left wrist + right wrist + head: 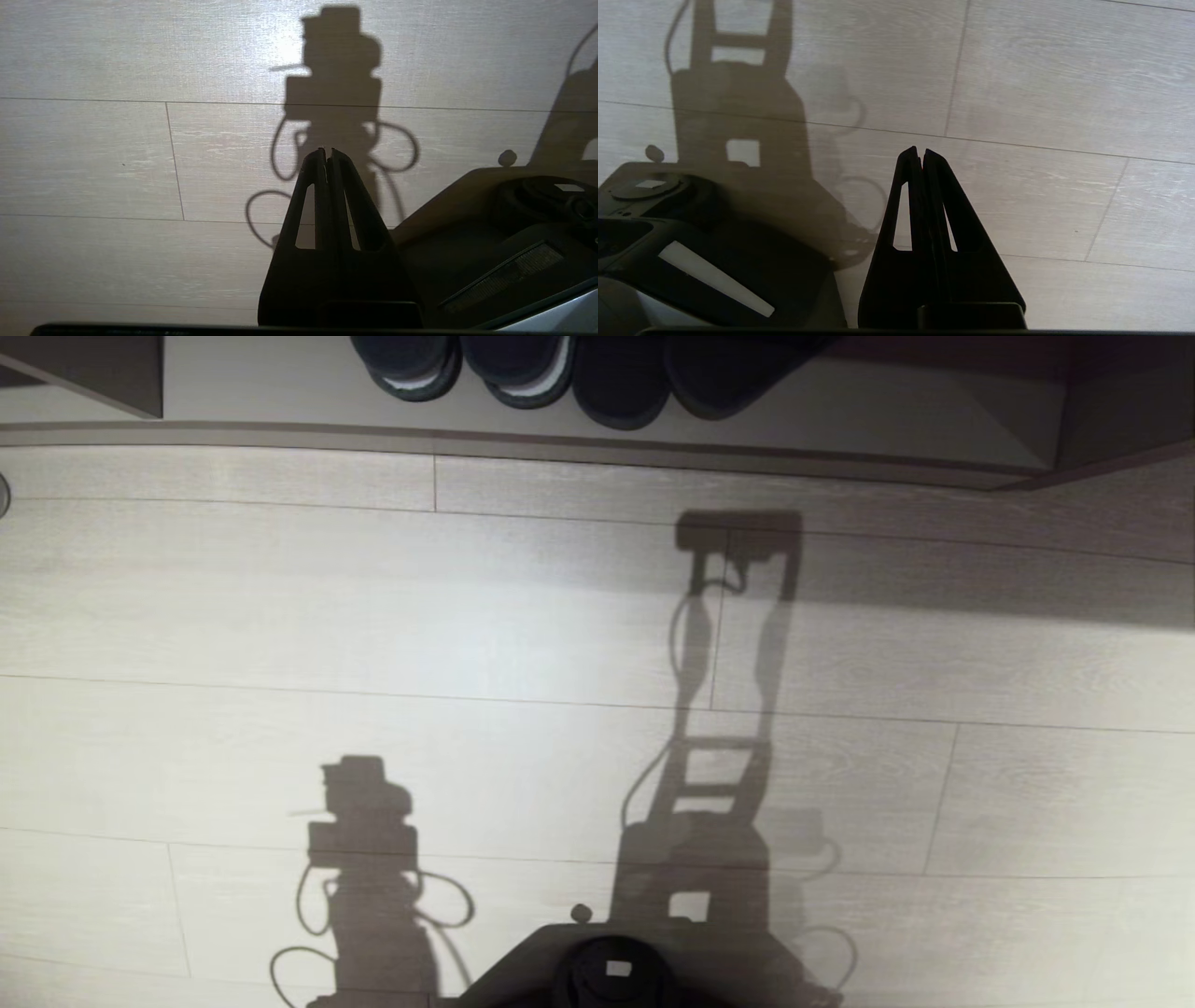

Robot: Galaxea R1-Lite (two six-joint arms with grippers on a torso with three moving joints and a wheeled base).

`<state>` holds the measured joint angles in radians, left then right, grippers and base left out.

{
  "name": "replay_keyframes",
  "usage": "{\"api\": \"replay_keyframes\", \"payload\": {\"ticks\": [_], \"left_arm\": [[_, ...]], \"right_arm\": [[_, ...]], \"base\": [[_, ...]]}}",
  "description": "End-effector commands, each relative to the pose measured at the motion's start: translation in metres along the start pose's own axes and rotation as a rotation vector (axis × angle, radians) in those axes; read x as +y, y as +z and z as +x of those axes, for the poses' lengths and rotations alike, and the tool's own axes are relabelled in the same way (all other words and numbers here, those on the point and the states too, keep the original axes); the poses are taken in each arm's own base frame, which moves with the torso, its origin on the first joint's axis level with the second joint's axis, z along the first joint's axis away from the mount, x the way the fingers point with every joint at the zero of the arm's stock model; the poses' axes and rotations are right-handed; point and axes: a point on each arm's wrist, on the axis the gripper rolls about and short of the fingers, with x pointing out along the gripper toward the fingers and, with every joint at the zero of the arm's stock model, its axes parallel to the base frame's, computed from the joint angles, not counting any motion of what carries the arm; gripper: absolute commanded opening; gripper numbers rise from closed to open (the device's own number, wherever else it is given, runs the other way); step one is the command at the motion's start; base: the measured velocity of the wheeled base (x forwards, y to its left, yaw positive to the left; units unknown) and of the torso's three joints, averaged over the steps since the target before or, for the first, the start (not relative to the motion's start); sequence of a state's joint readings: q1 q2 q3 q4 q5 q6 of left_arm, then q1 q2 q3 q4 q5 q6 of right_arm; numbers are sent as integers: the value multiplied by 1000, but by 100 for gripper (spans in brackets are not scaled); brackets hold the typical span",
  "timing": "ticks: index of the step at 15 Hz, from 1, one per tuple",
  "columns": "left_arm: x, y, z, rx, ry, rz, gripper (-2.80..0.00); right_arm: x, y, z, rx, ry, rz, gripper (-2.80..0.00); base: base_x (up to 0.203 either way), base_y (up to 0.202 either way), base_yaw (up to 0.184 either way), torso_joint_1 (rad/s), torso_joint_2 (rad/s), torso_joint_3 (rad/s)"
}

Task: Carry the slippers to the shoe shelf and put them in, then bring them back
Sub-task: Pick up the slippers in the shoe cabinet

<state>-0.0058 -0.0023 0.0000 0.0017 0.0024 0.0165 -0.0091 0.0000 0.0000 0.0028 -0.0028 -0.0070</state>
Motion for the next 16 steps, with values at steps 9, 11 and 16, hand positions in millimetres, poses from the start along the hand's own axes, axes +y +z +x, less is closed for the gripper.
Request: {"api": "replay_keyframes", "payload": {"ticks": [9,11,16], "left_arm": [[0,0,0,4,2,3,-280],[0,0,0,4,2,3,-280],[0,0,0,6,5,-4,-280]], "right_arm": [[0,0,0,-3,0,-1,-280],[0,0,0,-3,0,-1,-280],[0,0,0,-3,-3,-1,-280]], "base": [[0,194,-2,4,4,2],[0,195,-1,5,-2,5],[0,131,-2,0,1,2]]}}
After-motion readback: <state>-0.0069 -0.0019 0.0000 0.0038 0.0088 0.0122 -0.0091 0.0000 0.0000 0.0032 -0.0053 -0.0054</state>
